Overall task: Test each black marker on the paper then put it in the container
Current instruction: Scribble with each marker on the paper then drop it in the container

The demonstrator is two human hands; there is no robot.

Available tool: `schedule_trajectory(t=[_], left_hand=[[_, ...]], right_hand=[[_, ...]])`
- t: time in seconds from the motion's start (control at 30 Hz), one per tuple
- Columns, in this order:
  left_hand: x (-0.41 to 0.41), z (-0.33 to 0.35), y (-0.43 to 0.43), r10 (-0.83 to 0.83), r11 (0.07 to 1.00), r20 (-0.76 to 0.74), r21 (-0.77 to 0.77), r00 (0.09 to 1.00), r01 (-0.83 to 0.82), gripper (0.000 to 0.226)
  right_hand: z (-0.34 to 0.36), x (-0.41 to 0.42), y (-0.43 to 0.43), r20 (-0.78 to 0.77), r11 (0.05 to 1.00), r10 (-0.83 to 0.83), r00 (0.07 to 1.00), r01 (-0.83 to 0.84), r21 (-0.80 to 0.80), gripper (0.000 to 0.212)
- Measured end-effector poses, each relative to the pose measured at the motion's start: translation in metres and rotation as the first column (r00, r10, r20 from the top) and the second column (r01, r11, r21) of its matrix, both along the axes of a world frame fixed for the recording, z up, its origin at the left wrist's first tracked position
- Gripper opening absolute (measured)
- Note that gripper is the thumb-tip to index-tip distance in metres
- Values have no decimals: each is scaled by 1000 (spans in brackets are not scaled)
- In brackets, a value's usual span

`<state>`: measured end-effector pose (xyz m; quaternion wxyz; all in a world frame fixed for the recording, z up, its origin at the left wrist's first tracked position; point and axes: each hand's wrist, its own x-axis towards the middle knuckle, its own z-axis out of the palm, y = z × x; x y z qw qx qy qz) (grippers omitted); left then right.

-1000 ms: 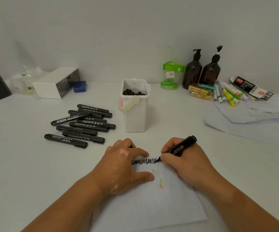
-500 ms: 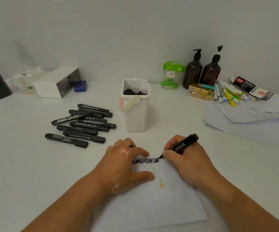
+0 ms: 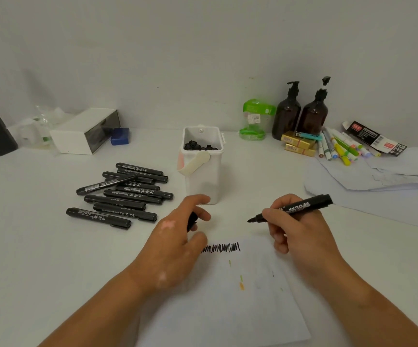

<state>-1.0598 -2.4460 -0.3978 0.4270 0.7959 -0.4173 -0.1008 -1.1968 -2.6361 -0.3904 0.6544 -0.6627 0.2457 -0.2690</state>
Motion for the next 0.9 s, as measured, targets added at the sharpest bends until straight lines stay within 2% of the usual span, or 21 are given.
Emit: schedule_trajectory(t=[0.1,0.23,0.33,0.4,0.47,0.67,0.83,0.9], left_hand=[[1,3,1,-3,994,-126,-105,992,-11,62],[2,3,-1,-14,977,-274,-209,962,-46,51],[4,2,-2,-9,969,-369,-232,930,-82,42],[4,2,-2,9,975,-370,-203,929,-91,34],[5,1,-2,8,979,-341,-187,940,-76,28],[4,4,-2,-66,976,-292,-216,954,1,27],[2,3,-2,-126,974,-313,-218,941,58,24],[2,2,-1,-145,973,-321,-220,936,75,23]], right_hand=[[0,1,-1,52,1000,24,998,-24,5,13],[2,-1,-1,107,997,73,992,-76,28,9],[5,-4,-1,195,972,141,971,-173,161,20],[7,-5,-1,228,955,138,964,-191,227,22],[10,-5,0,230,954,124,965,-180,239,13],[13,-7,3,187,984,92,978,-118,134,11],[12,-7,6,157,984,149,976,-162,74,9],[12,-8,8,136,979,193,972,-201,41,16]])
